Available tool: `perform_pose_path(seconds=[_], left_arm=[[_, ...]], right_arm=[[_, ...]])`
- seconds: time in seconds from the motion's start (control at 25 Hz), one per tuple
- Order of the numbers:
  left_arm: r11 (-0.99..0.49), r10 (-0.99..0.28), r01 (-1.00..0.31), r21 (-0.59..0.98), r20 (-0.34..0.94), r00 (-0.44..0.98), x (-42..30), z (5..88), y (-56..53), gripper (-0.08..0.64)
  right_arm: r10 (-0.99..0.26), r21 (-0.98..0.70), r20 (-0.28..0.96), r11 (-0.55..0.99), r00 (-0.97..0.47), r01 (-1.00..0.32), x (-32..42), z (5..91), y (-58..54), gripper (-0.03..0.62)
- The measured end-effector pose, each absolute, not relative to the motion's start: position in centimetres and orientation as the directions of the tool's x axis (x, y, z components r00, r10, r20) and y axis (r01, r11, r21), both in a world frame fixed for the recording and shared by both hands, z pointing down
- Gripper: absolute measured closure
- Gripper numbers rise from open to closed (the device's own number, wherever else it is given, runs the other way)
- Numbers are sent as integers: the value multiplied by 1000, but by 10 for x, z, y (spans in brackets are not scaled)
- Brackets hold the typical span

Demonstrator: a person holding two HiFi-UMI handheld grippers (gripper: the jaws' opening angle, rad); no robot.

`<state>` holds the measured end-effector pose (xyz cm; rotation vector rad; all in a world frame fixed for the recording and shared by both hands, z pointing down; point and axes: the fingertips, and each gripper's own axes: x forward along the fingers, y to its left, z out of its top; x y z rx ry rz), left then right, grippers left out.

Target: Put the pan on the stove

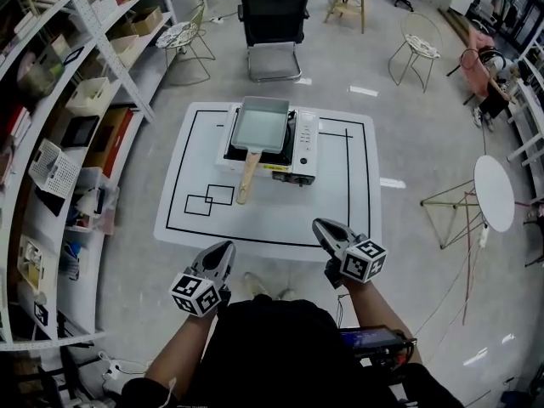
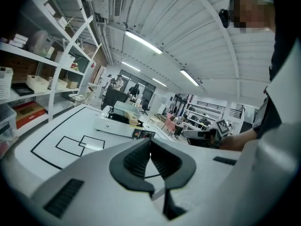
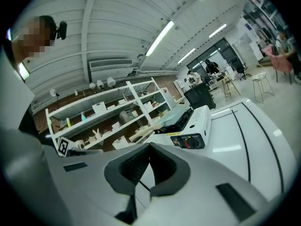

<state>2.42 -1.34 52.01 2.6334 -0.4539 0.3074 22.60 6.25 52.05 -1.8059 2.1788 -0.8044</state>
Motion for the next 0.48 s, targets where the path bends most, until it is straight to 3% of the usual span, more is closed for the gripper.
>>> perform_pose_path(seconds=[0.48], left_arm=[[-855,-253,-352,380,286,924,42,516,21,551]], right_arm=[[-954,-394,215,111,-209,-913,227,528,120,566]])
